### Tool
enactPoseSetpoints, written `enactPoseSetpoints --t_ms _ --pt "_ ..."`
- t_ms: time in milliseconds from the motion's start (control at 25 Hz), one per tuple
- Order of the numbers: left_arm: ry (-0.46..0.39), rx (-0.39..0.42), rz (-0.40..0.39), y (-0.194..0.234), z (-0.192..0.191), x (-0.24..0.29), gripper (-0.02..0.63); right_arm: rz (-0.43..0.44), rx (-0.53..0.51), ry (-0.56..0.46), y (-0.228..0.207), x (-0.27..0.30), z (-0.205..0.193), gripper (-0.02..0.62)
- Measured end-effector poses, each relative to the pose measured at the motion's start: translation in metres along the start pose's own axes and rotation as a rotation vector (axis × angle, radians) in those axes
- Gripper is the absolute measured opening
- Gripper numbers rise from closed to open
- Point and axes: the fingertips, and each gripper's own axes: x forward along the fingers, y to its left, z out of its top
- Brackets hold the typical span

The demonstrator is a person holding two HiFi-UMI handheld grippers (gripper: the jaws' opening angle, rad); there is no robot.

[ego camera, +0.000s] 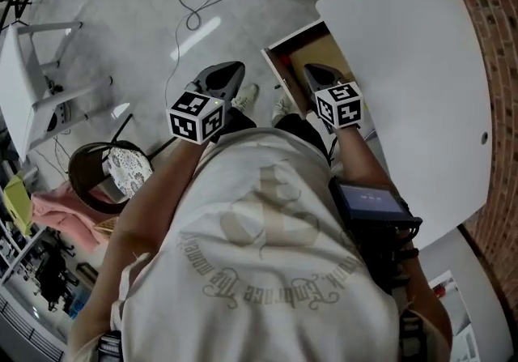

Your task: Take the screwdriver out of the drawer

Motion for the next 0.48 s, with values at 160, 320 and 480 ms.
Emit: enactPoseSetpoints --t_ms 160,320,480 --pt "0.008 -0.004 0.017 -0.007 -0.010 0.002 0.020 0.017 0.002 0.022 -0.003 0.009 -0.009 0.025" --pt "0.019 -0.008 0.039 -0.014 -0.019 0.000 0.020 0.020 0.021 0.055 -0.009 0.017 -0.025 0.025" --pt "0.018 -0.016 0.065 -0.014 -0.027 -0.003 0.020 0.017 0.066 0.062 -0.014 0.022 -0.036 0.025"
